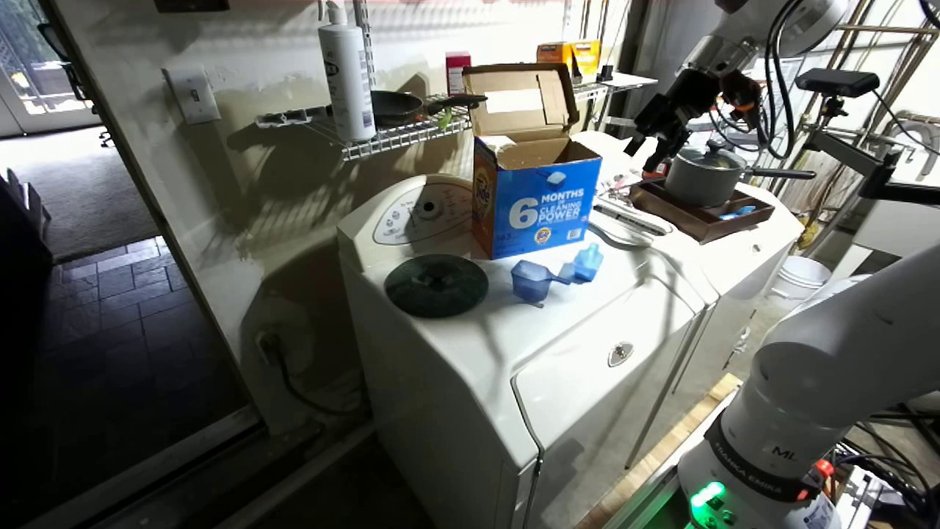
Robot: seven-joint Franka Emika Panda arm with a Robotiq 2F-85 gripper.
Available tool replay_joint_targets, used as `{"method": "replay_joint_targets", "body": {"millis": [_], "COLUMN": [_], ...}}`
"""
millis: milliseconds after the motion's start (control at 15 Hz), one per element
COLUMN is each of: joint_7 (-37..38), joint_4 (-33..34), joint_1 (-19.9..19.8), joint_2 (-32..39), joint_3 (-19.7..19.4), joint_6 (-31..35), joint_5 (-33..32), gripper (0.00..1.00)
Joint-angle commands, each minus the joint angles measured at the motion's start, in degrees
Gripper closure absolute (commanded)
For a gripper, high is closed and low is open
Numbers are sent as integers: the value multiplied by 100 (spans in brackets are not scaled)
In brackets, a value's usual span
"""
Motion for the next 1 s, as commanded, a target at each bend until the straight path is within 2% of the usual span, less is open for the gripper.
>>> {"method": "replay_joint_targets", "body": {"millis": [0, 400, 933], "joint_7": [-813, -1817, -2873], "joint_4": [631, 1284, 1997], "joint_1": [-72, -400, -1264], "joint_2": [857, 1893, 2966], "joint_3": [-174, -123, 316], "joint_6": [-672, -1598, -2437], "joint_5": [362, 528, 440], "gripper": [0, 0, 0]}}
